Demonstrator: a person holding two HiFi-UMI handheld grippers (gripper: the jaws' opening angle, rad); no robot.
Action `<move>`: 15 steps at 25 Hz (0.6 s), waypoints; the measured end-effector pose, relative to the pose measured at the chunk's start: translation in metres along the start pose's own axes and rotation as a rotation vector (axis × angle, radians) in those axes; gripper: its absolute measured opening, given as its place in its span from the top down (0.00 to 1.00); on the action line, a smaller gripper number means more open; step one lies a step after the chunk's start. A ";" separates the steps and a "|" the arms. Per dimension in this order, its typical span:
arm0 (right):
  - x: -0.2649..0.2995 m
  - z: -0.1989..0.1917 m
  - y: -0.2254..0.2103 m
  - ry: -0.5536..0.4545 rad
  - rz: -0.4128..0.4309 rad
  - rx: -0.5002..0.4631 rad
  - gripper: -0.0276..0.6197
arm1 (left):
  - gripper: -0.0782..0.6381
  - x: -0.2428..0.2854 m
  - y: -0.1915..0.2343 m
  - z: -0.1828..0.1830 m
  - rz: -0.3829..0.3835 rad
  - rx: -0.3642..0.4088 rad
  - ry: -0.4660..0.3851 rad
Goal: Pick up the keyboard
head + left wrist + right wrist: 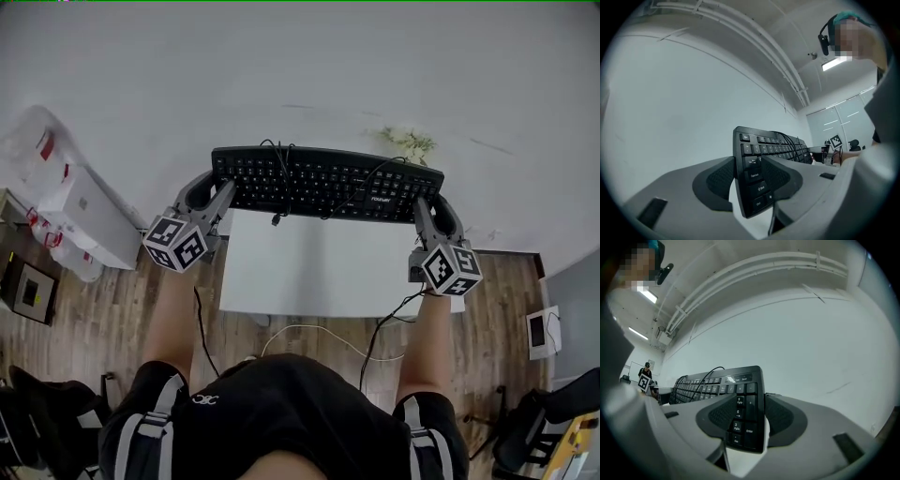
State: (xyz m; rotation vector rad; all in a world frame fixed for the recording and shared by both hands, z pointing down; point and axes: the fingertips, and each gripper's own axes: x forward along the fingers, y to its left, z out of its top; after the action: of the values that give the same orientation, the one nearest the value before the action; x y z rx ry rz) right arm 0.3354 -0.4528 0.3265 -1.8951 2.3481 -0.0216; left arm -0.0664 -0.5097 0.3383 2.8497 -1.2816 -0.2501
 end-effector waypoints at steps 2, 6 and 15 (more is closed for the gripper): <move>-0.005 0.011 0.006 -0.019 -0.004 -0.006 0.66 | 0.65 -0.007 -0.004 0.014 -0.002 0.017 -0.030; -0.016 0.019 0.015 -0.026 -0.005 -0.014 0.66 | 0.65 -0.019 -0.008 0.018 -0.004 0.009 -0.043; -0.019 -0.002 0.028 0.019 -0.002 0.025 0.66 | 0.65 -0.038 -0.002 0.010 0.007 0.000 -0.013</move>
State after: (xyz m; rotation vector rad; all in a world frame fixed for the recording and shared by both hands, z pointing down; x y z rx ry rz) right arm 0.3122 -0.4284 0.3282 -1.8940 2.3469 -0.0694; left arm -0.0913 -0.4790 0.3341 2.8476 -1.2940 -0.2685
